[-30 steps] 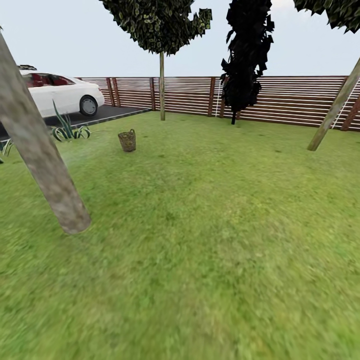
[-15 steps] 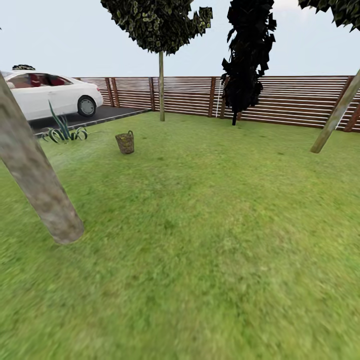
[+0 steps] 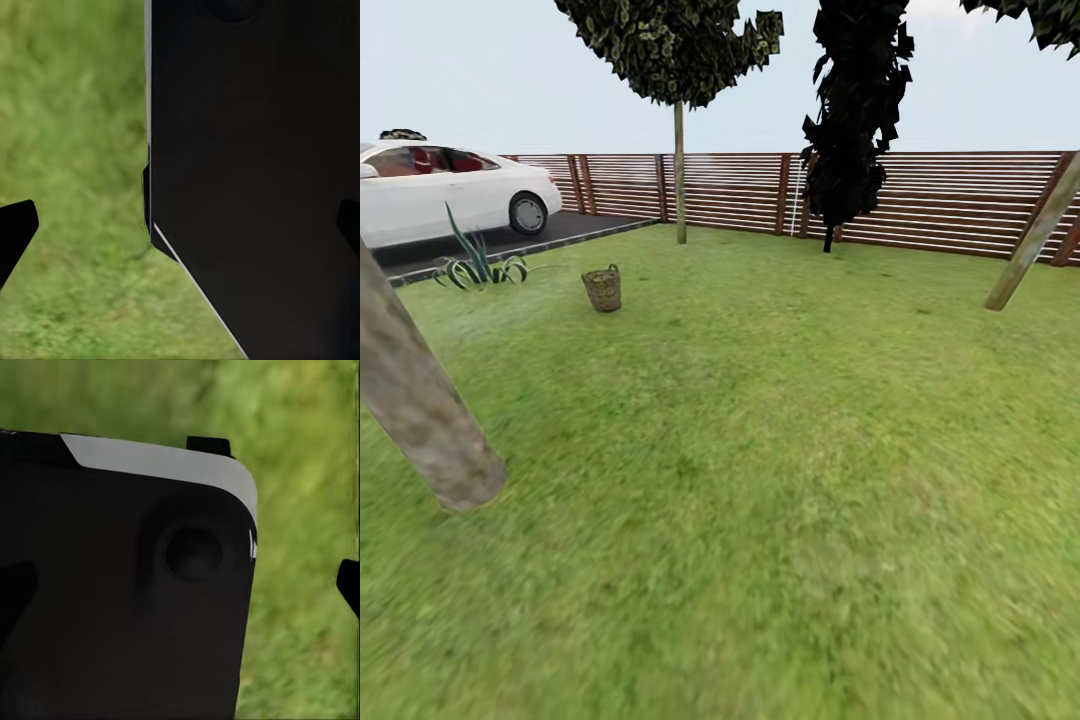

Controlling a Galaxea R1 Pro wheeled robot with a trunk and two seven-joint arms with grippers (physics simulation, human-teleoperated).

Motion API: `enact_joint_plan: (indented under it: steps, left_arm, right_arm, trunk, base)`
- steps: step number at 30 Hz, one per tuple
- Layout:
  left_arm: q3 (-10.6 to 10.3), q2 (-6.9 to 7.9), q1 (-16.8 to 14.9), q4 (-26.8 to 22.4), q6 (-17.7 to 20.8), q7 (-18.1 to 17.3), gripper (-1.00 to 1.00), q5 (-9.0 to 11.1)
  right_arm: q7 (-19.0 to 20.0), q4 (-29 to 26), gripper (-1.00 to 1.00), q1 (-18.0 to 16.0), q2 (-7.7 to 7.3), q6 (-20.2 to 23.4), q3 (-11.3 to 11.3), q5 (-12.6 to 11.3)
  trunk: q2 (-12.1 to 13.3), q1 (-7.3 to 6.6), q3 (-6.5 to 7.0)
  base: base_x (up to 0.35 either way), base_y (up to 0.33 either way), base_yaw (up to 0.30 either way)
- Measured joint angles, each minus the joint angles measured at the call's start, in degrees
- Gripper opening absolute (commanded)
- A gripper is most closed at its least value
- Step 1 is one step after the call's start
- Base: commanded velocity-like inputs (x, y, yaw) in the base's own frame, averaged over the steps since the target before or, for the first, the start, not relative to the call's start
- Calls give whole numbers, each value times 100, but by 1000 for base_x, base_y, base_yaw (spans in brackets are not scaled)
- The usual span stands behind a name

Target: Take the three Easter eggs out of the wicker basket on the lawn in the garden, then place them on the lawn next to a single tree (choose any tree) so that all three eggs are next to the same tree and none are left in the basket.

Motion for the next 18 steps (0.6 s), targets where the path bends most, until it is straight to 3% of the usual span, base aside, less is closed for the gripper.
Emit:
enact_joint_plan:
  steps: [18]
  left_arm:
    - [-6, 1, -2, 0, 0, -5, 100, -6]
  right_arm:
    - [-8, 0, 100, 0, 27, -209, 9, 8]
  trunk:
    - [0, 0, 0]
  base:
    - [320, -139, 0]
